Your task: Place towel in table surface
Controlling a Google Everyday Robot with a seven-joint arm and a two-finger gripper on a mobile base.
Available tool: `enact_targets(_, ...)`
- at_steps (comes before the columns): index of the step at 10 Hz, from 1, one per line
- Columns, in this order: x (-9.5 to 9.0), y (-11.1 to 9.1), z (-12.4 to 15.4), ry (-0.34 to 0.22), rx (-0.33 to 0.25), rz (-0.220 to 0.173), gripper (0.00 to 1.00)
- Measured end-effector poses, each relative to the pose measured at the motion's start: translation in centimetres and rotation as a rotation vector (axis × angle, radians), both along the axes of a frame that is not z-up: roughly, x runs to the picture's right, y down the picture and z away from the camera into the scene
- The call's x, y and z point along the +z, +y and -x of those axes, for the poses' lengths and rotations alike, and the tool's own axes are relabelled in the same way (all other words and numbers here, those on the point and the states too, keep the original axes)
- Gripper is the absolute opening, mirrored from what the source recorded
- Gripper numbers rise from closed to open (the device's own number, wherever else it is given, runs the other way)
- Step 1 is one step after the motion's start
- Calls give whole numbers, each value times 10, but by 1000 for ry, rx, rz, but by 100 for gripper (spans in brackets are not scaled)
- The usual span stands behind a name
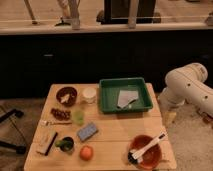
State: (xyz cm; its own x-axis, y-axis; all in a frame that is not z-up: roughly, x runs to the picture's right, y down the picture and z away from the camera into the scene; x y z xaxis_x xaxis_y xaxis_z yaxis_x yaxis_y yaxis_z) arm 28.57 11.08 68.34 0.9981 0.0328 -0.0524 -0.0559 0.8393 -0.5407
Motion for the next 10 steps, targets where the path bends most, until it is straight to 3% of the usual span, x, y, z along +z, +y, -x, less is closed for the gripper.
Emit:
enact_targets(3, 0, 0, 1, -7, -4, 0, 80)
enact_targets(6, 10, -6, 35, -74, -57, 4, 80)
enact_targets(10, 23, -9, 49, -112, -84, -6, 80)
